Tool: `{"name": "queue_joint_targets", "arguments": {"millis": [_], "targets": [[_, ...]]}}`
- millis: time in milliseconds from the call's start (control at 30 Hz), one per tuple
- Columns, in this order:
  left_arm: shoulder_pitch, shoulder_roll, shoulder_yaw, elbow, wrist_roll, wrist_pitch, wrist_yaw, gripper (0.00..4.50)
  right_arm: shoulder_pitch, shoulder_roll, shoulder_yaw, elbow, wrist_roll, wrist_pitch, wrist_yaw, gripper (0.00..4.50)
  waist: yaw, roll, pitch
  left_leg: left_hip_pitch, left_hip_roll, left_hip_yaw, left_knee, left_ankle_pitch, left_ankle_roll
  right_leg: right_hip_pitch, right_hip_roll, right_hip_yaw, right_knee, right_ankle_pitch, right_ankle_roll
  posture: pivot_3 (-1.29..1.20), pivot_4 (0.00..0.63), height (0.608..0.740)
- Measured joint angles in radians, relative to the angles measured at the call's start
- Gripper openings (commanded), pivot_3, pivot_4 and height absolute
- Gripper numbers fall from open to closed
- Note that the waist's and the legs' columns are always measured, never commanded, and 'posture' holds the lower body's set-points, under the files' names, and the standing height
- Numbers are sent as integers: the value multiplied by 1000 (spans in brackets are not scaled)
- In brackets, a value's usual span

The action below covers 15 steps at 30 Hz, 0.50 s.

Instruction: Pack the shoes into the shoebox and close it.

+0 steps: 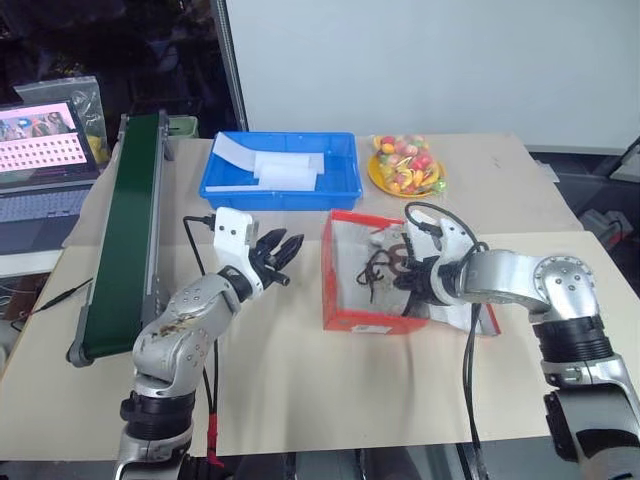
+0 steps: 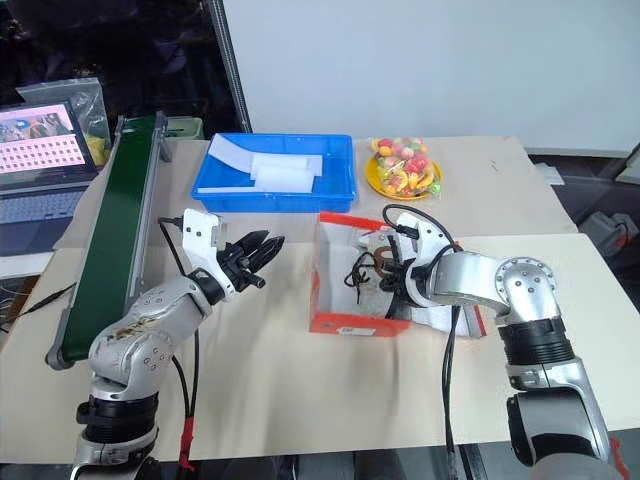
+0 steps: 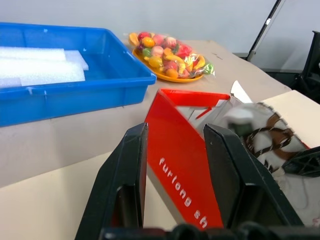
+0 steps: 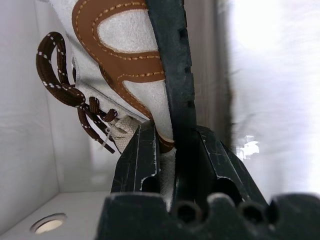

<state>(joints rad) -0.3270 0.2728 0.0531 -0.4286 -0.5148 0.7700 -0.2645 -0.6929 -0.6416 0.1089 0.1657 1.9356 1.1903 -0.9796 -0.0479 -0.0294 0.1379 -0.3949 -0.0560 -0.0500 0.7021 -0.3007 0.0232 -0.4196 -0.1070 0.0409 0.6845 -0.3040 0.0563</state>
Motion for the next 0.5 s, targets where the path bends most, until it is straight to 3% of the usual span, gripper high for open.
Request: {"name": "queue_joint_targets", "arguments": {"millis": [67, 333, 500], "targets": [[12, -1, -1, -14, 0, 4, 4, 1873, -20, 0, 11, 43, -24, 20, 34, 747, 4, 0, 0, -1, 0, 0, 0, 0, 0, 0, 0, -1, 0, 0, 0, 0, 150, 724], [18, -1, 3, -37, 0, 15, 20, 1964, -118, 19, 20, 150, -132, 64, 134, 3386, 6, 0, 0, -3, 0, 0, 3, 0, 1, -1, 0, -1, -1, 1, 1, 0, 150, 724], [19, -1, 3, -38, 0, 15, 21, 1964, -177, 46, -4, 160, -190, 80, 188, 3386, 5, 0, 0, -3, 0, 0, 3, 0, 1, -1, 0, -1, -1, 1, 1, 0, 150, 724]]}}
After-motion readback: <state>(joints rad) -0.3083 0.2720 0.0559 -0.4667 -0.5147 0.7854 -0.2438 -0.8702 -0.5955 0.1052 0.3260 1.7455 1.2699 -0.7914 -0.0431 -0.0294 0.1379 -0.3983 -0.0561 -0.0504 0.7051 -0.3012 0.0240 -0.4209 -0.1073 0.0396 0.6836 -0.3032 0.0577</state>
